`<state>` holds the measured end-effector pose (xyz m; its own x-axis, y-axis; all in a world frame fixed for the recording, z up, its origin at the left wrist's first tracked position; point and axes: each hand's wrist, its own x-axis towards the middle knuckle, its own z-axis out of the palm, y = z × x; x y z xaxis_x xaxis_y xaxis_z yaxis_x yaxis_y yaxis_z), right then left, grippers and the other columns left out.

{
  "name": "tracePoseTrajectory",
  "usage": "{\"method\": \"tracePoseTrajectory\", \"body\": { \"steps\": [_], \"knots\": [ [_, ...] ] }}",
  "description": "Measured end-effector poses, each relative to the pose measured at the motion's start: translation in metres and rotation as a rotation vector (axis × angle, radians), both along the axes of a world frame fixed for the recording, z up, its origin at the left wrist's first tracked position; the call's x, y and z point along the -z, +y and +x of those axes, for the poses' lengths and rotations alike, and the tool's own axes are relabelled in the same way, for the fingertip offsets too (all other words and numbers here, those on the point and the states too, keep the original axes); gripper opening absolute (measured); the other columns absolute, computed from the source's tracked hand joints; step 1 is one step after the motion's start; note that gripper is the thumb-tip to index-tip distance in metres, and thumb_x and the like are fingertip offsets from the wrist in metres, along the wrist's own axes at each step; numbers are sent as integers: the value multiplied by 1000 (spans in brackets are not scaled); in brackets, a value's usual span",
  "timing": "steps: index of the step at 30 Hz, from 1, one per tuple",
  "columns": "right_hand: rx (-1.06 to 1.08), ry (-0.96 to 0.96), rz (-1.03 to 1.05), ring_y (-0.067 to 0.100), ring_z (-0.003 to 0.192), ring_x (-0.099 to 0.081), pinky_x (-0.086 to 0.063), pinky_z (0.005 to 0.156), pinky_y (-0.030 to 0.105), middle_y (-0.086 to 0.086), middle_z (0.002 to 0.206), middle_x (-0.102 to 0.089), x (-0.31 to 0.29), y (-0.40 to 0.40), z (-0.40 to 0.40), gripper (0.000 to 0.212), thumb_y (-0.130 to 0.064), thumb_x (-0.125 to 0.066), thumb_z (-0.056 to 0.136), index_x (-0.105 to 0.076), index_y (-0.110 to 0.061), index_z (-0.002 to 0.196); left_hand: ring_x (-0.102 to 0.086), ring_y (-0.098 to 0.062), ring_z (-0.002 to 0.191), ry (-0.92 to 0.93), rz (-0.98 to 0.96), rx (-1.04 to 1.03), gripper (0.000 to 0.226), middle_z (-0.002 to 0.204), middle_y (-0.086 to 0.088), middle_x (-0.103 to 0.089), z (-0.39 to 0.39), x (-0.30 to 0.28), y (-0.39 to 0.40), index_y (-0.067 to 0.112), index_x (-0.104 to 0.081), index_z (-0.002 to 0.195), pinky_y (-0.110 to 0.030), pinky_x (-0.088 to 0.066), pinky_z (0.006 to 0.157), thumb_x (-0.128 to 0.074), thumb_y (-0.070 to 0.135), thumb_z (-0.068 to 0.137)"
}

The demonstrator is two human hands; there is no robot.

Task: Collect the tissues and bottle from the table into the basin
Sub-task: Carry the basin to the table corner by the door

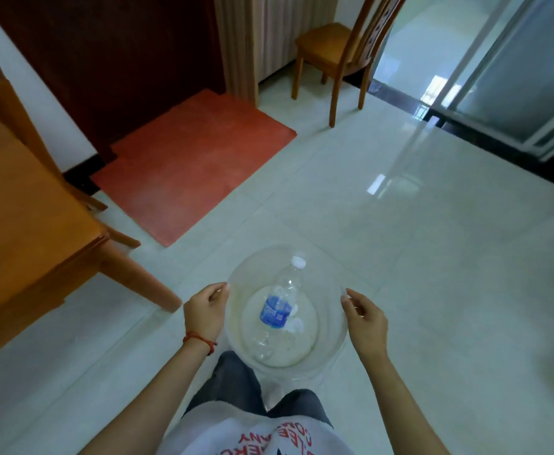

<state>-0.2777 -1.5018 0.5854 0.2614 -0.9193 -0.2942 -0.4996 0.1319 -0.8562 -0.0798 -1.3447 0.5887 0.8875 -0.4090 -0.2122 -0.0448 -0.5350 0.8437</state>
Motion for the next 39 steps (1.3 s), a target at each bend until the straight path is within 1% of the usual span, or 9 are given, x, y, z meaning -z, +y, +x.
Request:
{"method": "tracePoseTrajectory", "body": {
  "steps": [3, 8, 13, 17, 21, 28, 33, 37, 39],
  "knots": [
    [39, -11, 12, 6, 76, -59, -41, 67, 10, 3, 89, -67, 1, -21, 3, 25, -21, -59, 86, -66, -12, 108, -62, -23, 85, 8, -3, 27, 19, 93, -13, -70, 11, 3, -26, 2, -67, 95, -27, -44, 78, -59, 15, 83],
    [76, -31, 41, 11, 80, -62, -50, 80, 25, 1, 86, -68, 6, -64, 32, 25, -21, -60, 85, -67, -11, 107, -56, -16, 79, -43, 26, 48, 21, 92, -14, -71, 40, 3, -74, 1, -68, 95, -24, -39, 73, -58, 16, 84],
    [64, -33, 36, 5, 76, -60, -45, 71, 16, -2, 82, -66, 9, -121, 88, 23, -20, -60, 85, -67, -12, 105, -56, -17, 77, -83, 5, 56, 21, 90, -17, -71, 94, 8, -126, 0, -68, 93, -13, -38, 62, -59, 16, 84],
    [12, -15, 46, 7, 80, -62, -50, 81, 29, -7, 84, -67, 4, -167, 142, 22, -20, -59, 86, -68, -14, 104, -58, -18, 79, -76, -4, 25, 22, 92, -19, -72, 143, 10, -165, -1, -67, 95, -25, -42, 72, -59, 16, 83],
    [-42, -34, 37, 5, 78, -62, -49, 77, 26, -13, 80, -66, -2, -206, 193, 19, -19, -58, 86, -68, -15, 101, -58, -18, 80, -72, -16, -35, 22, 93, -19, -71, 187, 8, -195, 0, -67, 95, -26, -42, 74, -59, 17, 84],
    [-223, 0, 36, 14, 81, -64, -51, 77, 28, -5, 84, -68, -5, -277, 286, 21, -24, -58, 86, -67, -16, 104, -57, -20, 75, -79, 1, -208, 22, 86, -19, -72, 247, 13, -235, -1, -68, 92, -22, -40, 65, -59, 18, 84],
    [-403, 12, 30, 8, 79, -62, -52, 80, 31, -8, 82, -66, -1, -332, 366, 24, -26, -59, 86, -66, -15, 106, -49, -19, 59, -66, 14, -417, 23, 55, -5, -57, 288, 14, -265, 2, -67, 76, -17, -34, 53, -58, 21, 84],
    [-548, -10, 22, 0, 74, -60, -44, 63, 9, -9, 79, -66, -6, -364, 430, 20, -24, -57, 87, -67, -17, 103, -44, -18, 55, -46, 9, -572, 32, 50, -3, -49, 317, 12, -283, 4, -61, 66, -21, -33, 51, -57, 30, 83],
    [-621, -12, 23, 2, 76, -61, -45, 66, 14, -11, 79, -66, -10, -374, 462, 19, -24, -57, 87, -67, -19, 102, -48, -20, 57, -46, -3, -650, 38, 54, -8, -53, 331, 11, -288, 3, -62, 66, -22, -36, 53, -51, 38, 77]
  ]
}}
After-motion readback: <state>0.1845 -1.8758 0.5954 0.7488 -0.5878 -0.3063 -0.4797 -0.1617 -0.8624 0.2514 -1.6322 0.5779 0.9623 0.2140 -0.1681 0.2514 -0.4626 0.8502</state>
